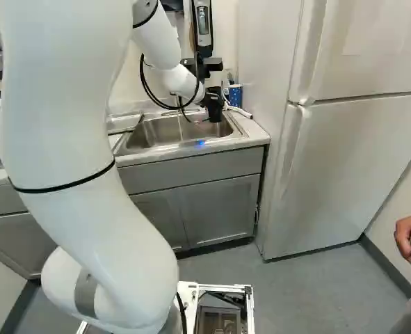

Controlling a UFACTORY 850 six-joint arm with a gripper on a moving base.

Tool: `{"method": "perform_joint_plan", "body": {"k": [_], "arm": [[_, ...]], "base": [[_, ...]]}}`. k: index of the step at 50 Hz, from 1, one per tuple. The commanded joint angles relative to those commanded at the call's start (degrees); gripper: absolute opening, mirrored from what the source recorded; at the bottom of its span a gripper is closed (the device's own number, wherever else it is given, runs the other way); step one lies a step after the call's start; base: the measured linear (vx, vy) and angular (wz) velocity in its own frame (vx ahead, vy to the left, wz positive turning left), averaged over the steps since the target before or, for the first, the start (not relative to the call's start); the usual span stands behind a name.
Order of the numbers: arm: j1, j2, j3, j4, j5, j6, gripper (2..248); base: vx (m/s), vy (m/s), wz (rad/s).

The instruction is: Rinse the cup and place it in the tray

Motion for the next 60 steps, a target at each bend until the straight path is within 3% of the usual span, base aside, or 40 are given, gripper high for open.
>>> {"method": "perform_joint_plan", "body": {"k": [32,60], "arm": [[1.34,0.32,0.35,-3.38,-5.08,0.00,121],[4.53,0.71,0.77,-6.95,-10.18,0.00,121]], "base": [[0.000,0.000,0.000],[0.000,0.000,0.000]]}}
